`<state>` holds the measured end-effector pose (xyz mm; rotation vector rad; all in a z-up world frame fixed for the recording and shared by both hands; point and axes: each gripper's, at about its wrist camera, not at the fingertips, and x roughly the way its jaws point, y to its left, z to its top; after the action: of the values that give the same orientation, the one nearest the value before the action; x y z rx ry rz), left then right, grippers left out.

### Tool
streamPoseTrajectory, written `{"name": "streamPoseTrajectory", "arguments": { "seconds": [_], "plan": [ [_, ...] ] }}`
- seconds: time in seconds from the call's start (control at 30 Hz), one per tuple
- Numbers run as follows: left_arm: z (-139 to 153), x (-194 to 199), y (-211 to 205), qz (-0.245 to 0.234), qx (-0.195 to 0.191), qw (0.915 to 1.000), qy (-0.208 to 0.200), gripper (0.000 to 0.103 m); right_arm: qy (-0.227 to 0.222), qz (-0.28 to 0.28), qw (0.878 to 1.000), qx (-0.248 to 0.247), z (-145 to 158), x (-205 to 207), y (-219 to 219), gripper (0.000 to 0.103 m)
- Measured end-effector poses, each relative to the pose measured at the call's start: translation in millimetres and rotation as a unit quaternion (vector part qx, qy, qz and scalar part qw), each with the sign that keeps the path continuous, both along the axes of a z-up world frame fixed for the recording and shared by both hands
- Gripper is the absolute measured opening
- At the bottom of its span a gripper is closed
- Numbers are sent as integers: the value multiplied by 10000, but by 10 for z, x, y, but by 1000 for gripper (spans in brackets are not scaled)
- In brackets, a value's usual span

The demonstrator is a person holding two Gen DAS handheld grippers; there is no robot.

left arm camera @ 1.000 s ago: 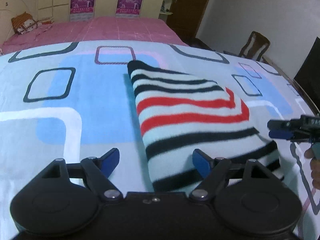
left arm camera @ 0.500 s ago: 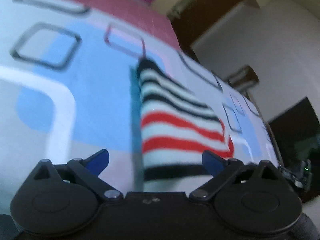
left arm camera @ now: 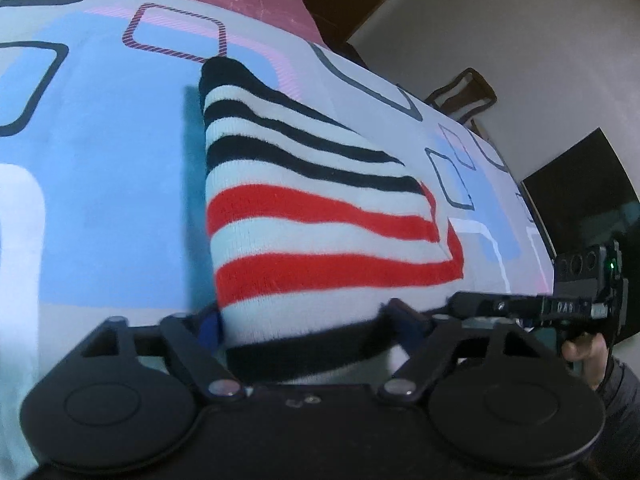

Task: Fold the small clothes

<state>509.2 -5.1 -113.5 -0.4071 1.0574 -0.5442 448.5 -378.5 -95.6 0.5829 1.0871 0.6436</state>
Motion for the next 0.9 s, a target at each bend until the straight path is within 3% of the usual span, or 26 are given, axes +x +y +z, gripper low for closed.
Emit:
{"name": "streamPoseTrajectory", "arguments": {
  "seconds": [0.07, 0.13, 0.23, 0.33, 0.43, 0.6, 0.9],
  "plan": [
    [15, 13, -29, -64, 98, 9999, -18, 72, -183, 96, 9997, -97, 0, 7, 41, 69],
    [19, 0, -26, -63, 98, 9999, -27, 70, -287, 130, 9995, -68, -34, -33, -29, 56],
    [-1, -2, -30, -5, 77, 10000, -26, 70, -193, 22, 9996, 219, -126, -31, -139, 54],
    [11, -18, -46, 18, 142, 9999, -95, 69, -378, 19, 9993, -44, -50, -50, 18, 43],
    [45, -82, -65, -15, 231, 9993, -284, 60, -649, -28, 9971, -407, 64, -129, 160, 38],
    [201, -189, -52, -186, 286, 9976, -609, 49, -1021, -139, 9915, -788, 303, -293, 317, 35],
    [539, -420, 329, -471, 185, 9941, -961, 48, -1405, -246, 9813, -1292, 789, -687, 832, 34]
  ]
}}
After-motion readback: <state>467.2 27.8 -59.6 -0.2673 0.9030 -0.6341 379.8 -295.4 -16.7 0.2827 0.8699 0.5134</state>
